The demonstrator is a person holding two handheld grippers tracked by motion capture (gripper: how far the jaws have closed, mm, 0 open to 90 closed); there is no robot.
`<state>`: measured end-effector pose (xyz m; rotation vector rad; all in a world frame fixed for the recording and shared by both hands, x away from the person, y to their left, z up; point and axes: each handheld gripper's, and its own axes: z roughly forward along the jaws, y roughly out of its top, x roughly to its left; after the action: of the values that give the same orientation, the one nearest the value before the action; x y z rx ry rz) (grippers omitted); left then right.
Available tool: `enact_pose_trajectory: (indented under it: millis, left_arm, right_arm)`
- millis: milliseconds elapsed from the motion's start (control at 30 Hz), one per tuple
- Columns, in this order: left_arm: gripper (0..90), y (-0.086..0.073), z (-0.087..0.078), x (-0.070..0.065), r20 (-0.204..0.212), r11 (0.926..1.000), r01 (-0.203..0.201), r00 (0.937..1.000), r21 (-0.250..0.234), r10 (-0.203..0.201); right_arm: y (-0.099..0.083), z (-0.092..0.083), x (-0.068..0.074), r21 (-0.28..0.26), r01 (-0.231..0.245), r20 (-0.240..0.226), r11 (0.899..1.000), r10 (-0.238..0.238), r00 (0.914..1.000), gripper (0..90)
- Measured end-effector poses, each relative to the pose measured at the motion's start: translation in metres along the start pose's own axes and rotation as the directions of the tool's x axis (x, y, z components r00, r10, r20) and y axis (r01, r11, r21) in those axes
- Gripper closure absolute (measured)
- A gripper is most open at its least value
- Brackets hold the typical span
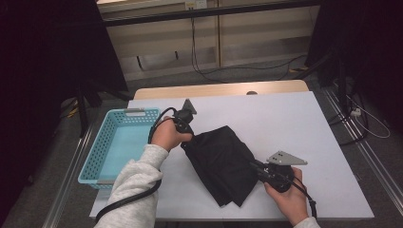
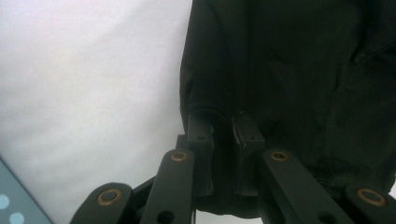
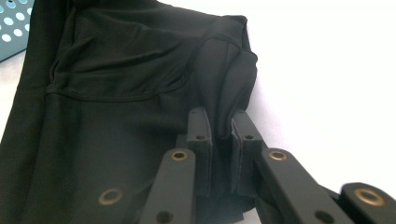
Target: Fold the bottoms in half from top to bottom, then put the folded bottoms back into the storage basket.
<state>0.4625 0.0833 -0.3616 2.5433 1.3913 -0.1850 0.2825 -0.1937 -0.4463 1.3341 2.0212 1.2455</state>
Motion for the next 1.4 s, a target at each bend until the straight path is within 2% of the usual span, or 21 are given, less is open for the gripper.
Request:
enact_pose_trajectory:
  millis: [467, 867, 1400]
  left_arm:
    - [80.5, 0.003, -0.017, -0.001, -0.027, 0.9998, -0.008, 0.9996, 0.020, 0.008]
    - [80.5, 0.004, -0.035, -0.003, -0.029, 0.9998, -0.015, 0.9995, 0.014, 0.016]
    - [80.5, 0.004, -0.044, 0.000, -0.031, 0.9997, -0.009, 0.9995, 0.021, 0.010]
  right_arm:
    - [0.005, 0.001, 0.013, -0.035, 0.015, -0.010, 0.999, -0.016, 0.9998, 81.0]
    - [0.009, 0.001, 0.019, -0.054, 0.026, -0.015, 0.998, -0.027, 0.9995, 81.0]
    - [0.014, 0.001, 0.023, -0.084, 0.022, -0.024, 0.996, -0.025, 0.9994, 81.0]
